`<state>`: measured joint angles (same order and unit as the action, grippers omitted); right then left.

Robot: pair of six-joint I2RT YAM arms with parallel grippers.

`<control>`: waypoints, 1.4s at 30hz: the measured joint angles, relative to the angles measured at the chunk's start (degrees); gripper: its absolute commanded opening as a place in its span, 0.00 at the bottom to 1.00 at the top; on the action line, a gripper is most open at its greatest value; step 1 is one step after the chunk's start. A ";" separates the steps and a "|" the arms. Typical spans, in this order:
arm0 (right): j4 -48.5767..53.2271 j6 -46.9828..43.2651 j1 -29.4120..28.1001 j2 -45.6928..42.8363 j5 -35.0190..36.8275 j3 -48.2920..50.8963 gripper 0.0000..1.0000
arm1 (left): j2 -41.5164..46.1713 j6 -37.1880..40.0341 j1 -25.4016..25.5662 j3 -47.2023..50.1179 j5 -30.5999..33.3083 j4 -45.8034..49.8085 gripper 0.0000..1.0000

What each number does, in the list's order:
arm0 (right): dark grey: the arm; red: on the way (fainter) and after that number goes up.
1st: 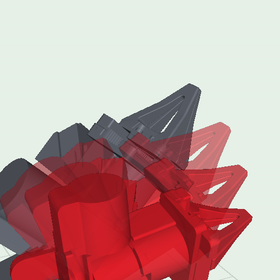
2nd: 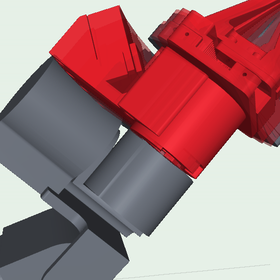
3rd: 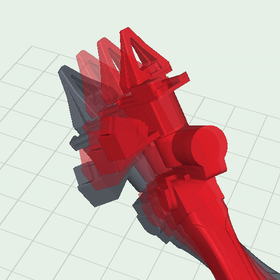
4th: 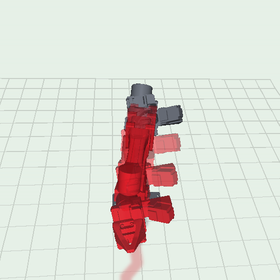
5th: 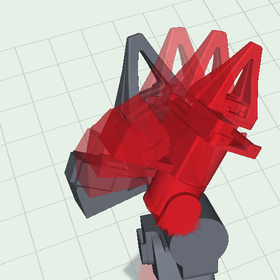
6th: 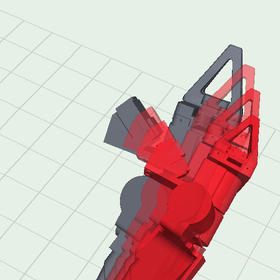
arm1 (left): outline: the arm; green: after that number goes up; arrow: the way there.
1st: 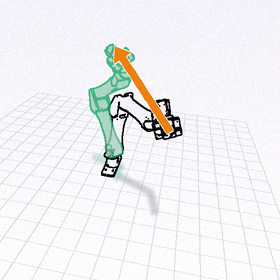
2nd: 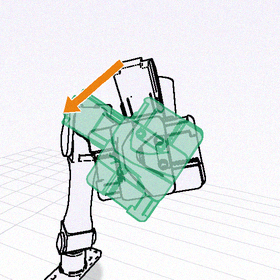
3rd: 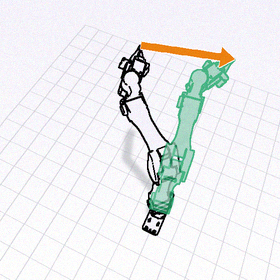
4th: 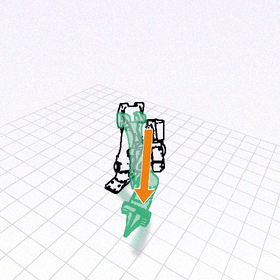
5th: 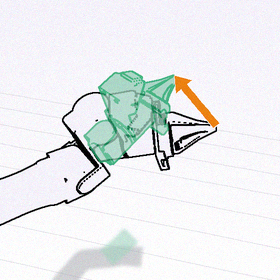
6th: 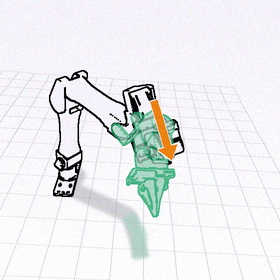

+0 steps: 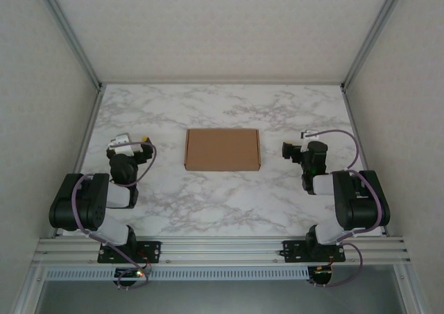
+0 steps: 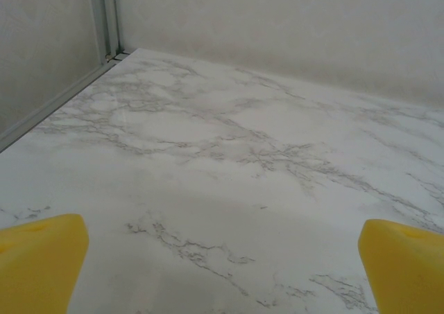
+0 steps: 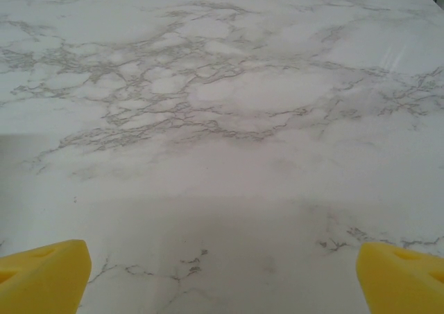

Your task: Fold the paper box

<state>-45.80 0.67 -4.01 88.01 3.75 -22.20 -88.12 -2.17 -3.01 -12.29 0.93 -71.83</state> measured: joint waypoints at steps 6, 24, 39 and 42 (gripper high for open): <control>0.00 0.00 0.13 0.00 -0.85 0.00 0.99 | 0.00 -0.02 -0.11 0.00 -0.13 0.00 1.00; 0.02 0.00 0.28 0.00 -1.01 0.00 0.99 | -0.02 -0.02 -0.11 0.00 -0.13 -0.11 1.00; 0.02 0.00 0.28 0.00 -1.01 0.00 0.99 | 0.00 -0.02 -0.11 -0.02 -0.15 -0.13 1.00; 0.02 0.00 0.28 0.00 -1.01 0.00 0.99 | 0.00 -0.02 -0.11 -0.02 -0.13 -0.13 1.00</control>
